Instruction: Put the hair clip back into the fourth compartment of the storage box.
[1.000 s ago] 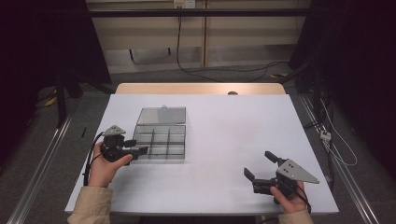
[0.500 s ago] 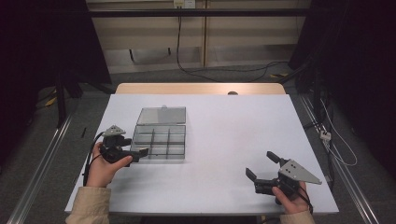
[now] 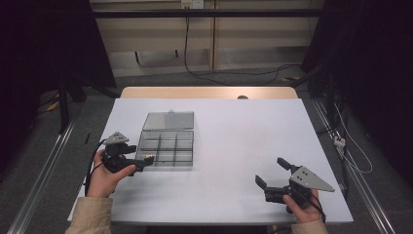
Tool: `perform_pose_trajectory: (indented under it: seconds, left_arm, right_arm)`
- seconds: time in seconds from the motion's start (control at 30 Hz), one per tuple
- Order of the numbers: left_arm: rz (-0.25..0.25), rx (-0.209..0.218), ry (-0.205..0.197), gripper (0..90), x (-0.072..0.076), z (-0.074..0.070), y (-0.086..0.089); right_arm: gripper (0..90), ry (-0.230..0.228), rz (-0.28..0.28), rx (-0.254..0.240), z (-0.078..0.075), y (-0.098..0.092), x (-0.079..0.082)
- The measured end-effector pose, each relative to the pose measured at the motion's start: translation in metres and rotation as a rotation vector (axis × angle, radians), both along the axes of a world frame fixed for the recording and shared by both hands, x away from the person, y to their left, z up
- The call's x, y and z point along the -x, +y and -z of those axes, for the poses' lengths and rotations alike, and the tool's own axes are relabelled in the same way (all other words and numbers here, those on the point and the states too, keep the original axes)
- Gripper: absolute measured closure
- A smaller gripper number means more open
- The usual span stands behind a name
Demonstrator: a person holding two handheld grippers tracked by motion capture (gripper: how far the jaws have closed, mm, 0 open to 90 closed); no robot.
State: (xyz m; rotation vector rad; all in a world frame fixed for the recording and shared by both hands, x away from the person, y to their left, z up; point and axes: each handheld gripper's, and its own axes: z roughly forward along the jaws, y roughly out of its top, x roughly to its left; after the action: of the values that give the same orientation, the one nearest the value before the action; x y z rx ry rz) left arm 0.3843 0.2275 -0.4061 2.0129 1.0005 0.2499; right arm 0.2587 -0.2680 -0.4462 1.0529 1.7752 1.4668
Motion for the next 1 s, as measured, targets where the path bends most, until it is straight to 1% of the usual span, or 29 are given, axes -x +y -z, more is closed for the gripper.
perform_pose_trajectory:
  seconds: [0.07,0.17,0.2,0.23,0.4,0.5,0.57,0.7,0.73,0.87,1.0]
  left_arm:
    - [0.000,0.014,-0.003,10.5,0.003,0.000,0.001]
    - [0.004,0.025,-0.011,10.5,0.007,-0.001,0.004]
    - [0.006,0.022,-0.013,10.5,0.008,-0.002,0.005]
    - [0.007,0.028,-0.011,10.5,0.009,-0.001,0.006]
    - [0.020,0.024,-0.017,10.5,0.015,0.001,0.006]
    - [0.028,0.029,-0.025,10.5,0.018,0.003,0.005]
    - [0.035,0.028,-0.023,9.8,0.021,0.003,0.005]
    - [0.048,0.022,-0.038,9.6,0.027,0.005,0.006]
    - [0.049,0.018,-0.045,9.6,0.028,0.005,0.006]
    - [0.050,0.010,-0.047,9.6,0.034,0.007,0.009]
    - [0.040,0.019,-0.051,9.6,0.037,0.008,0.013]
  right_arm:
    - [2.0,-0.001,-0.002,-0.001,0.000,0.001,-0.001]
    - [2.0,-0.003,-0.007,0.001,0.000,0.003,-0.001]
    - [2.0,-0.002,-0.009,0.001,-0.001,0.003,-0.001]
    - [2.0,-0.003,-0.011,0.002,-0.001,0.003,-0.002]
    - [2.0,-0.002,-0.010,-0.004,-0.001,0.003,-0.003]
    - [2.0,-0.003,-0.014,-0.004,-0.001,0.004,-0.003]
    - [2.0,-0.003,-0.015,-0.004,-0.001,0.004,-0.003]
    - [2.0,-0.002,-0.015,-0.005,-0.001,0.004,-0.003]
    - [2.0,-0.002,-0.014,-0.003,-0.001,0.004,-0.003]
    - [1.9,-0.002,-0.016,-0.003,-0.001,0.004,-0.003]
    - [2.0,-0.003,-0.016,-0.004,-0.001,0.004,-0.003]
